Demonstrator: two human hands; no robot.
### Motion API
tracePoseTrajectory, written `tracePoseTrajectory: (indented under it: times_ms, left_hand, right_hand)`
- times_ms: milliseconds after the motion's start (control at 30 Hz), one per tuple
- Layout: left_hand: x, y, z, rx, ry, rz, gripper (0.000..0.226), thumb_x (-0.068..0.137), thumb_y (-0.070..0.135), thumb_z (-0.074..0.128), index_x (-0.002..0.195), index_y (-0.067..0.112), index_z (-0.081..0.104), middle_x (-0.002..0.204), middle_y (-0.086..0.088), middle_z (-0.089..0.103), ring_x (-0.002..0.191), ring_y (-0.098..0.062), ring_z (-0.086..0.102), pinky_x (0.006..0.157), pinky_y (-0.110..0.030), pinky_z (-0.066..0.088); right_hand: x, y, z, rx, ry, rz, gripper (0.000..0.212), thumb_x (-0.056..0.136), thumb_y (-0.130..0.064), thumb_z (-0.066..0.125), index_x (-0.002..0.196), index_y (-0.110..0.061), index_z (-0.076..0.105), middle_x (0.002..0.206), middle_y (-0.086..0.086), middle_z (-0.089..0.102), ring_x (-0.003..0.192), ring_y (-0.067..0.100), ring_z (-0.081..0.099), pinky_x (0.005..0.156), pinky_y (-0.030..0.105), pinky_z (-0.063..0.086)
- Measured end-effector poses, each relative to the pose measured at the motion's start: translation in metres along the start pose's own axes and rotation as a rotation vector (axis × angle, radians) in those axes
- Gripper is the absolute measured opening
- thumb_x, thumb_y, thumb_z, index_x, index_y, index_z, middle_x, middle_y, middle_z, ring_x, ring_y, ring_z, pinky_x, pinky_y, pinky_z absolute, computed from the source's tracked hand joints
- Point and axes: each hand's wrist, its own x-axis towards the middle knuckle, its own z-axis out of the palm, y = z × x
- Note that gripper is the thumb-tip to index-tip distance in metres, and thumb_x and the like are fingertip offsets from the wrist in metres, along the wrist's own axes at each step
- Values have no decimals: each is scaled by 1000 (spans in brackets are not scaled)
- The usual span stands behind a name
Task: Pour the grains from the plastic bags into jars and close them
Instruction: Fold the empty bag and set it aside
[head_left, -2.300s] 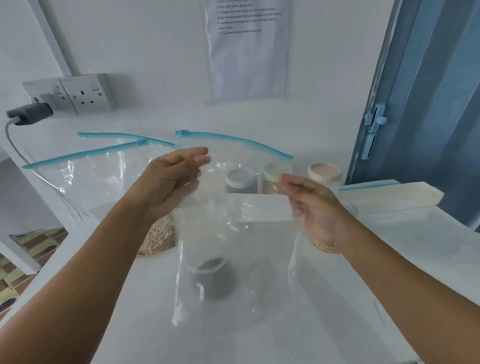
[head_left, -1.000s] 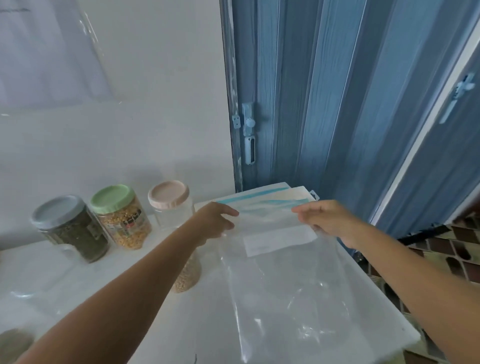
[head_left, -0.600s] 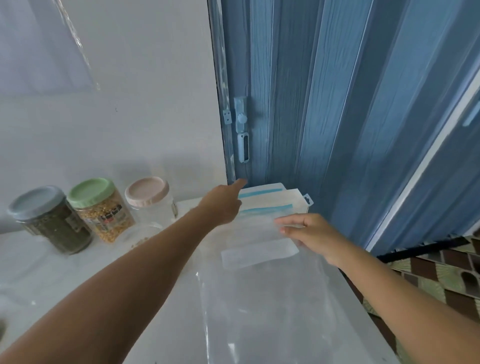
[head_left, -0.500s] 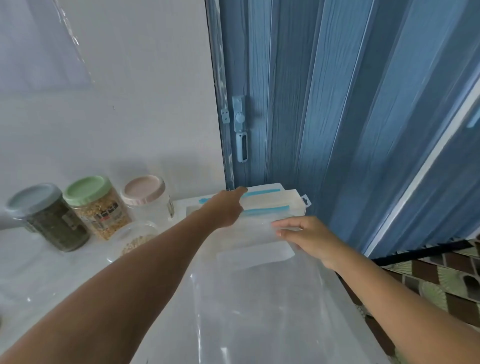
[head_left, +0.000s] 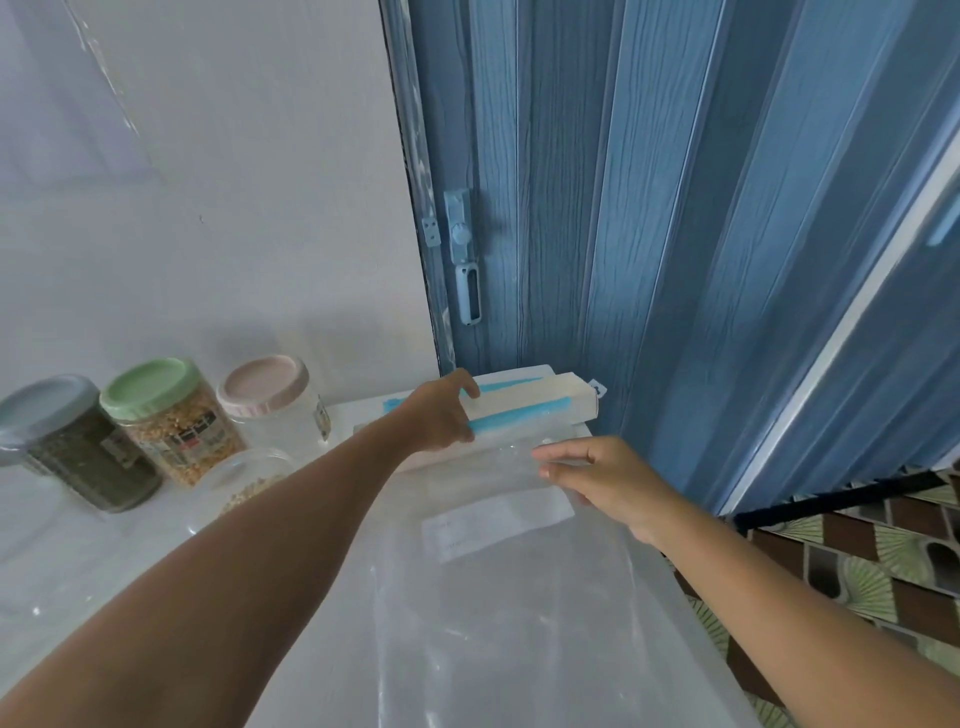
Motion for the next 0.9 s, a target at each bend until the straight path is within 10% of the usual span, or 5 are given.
tracePoseTrajectory:
  times_ms: [300,900]
  left_hand:
    - [5,-14,-30,-248,-61,-81,55,86,45,83,132,32,56,112,1,64,103,-21,62,86,-32,45]
    - [-19,34,-104,-44,291,309,46,99,11,69,138,25,48,97,8,58,82,-10,58,71,-16,45]
  right_hand:
    - [5,-9,1,8,-1,51,20,93,-20,76,110,-29,80,110,-20,74,86,0,62,59,7,45]
    - [39,-51,-5,100,70,78,19,92,-24,78,109,-30,81,115,-9,73,102,11,61,71,21,46]
